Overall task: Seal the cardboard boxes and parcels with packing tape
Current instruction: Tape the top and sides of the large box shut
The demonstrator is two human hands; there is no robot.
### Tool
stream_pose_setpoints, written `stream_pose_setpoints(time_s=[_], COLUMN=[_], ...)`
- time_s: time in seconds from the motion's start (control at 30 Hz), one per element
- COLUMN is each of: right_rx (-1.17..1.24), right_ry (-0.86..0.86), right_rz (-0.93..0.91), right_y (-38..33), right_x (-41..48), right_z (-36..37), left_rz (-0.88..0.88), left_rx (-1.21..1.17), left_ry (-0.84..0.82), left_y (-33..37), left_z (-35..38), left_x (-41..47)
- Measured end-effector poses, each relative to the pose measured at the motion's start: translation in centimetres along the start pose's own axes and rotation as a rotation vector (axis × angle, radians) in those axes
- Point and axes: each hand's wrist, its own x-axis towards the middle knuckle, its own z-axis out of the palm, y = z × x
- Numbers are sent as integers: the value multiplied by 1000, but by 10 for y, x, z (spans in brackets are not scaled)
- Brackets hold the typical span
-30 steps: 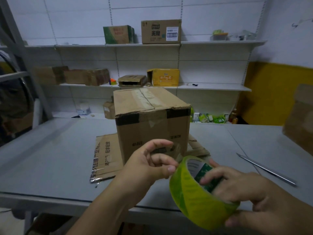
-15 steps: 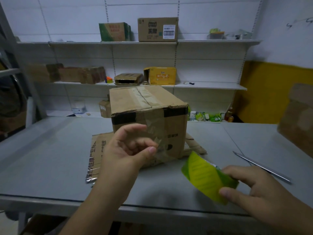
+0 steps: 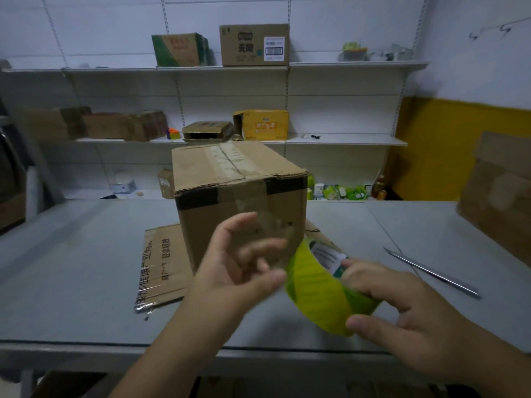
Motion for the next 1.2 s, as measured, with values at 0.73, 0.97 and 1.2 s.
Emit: stream_pose_setpoints(time_s=[0.73, 0.97, 1.2], right_rx=[-245, -447, -729], right_ry=[-118, -188, -221], right_rz=[261, 342, 422], right_y=[-10, -23, -25], right_x=[7, 28, 51], right_z=[-18, -27, -25], left_rz=[355, 338, 388], left_rx=[723, 580, 537], left_ry=[80, 121, 148], left_y=[36, 47, 57], left_z=[-20, -27, -34], left_x=[5, 8, 12])
